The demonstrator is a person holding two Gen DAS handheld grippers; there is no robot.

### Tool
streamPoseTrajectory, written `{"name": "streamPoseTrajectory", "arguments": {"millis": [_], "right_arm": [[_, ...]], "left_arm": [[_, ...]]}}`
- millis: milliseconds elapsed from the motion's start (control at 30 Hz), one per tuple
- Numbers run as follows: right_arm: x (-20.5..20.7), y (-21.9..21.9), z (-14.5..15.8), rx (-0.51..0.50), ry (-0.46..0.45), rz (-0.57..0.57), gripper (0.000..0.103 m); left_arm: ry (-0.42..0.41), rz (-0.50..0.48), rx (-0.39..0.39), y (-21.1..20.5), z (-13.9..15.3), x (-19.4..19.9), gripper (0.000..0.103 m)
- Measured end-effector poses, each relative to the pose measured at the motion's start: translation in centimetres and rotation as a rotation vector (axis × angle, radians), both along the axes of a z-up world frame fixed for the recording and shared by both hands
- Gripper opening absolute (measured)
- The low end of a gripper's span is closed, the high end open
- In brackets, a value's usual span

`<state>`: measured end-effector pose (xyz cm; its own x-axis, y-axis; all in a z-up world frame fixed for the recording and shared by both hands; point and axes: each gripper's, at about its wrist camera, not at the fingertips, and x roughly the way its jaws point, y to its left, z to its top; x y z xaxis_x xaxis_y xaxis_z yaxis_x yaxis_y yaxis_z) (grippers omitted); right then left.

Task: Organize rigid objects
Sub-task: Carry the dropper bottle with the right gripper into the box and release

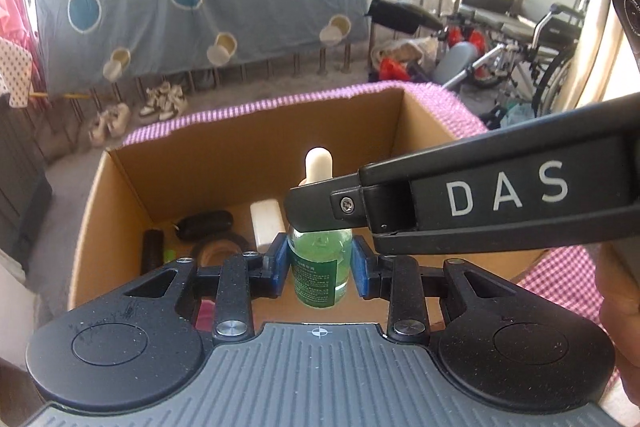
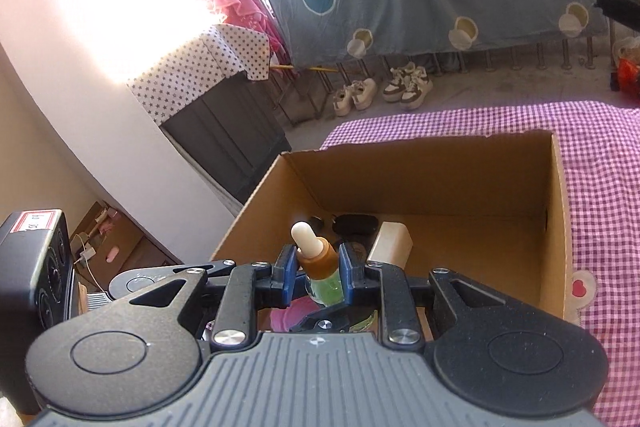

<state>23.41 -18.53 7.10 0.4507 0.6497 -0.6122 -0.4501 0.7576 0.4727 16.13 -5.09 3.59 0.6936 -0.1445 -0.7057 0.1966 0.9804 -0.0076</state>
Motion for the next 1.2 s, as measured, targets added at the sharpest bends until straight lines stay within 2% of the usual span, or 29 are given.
{"name": "streamPoseTrajectory", "arguments": {"millis": [200,467,633,767,867,967,1100,1200], "right_arm": [[2.5,0.0,-3.6,0.012,0.099,0.001,0.025],[2.8,1.0,-4.9,-0.033,0.112,0.013,0.025],[2.6,1.3,-5.8,-0.059,0.139,0.02,0.027],[2.5,1.3,-5.6,-0.061,0.142,0.011,0.027],[2.3,1.2,-5.2,-0.058,0.139,0.001,0.03],[1.9,0.9,-4.6,-0.05,0.123,-0.015,0.042],[0.9,0.5,-3.3,-0.036,0.09,-0.032,0.043],[0.0,0.0,-2.4,-0.024,0.068,-0.044,0.043]], "left_arm": [[0.086,0.006,0.01,0.3,-2.4,1.5,0.032],[0.116,-0.005,0.038,-0.6,-3.3,2.0,0.032],[0.128,0.006,0.028,-0.4,-3.5,2.1,0.035],[0.123,0.029,0.036,-0.5,-2.9,1.8,0.049],[0.112,0.038,0.039,-0.3,-2.6,1.4,0.051],[0.099,0.045,0.044,-0.2,-2.1,0.9,0.054],[0.076,0.037,0.055,-0.3,-1.4,0.0,0.06],[0.056,0.023,0.071,-0.7,-0.9,-0.8,0.061]]}}
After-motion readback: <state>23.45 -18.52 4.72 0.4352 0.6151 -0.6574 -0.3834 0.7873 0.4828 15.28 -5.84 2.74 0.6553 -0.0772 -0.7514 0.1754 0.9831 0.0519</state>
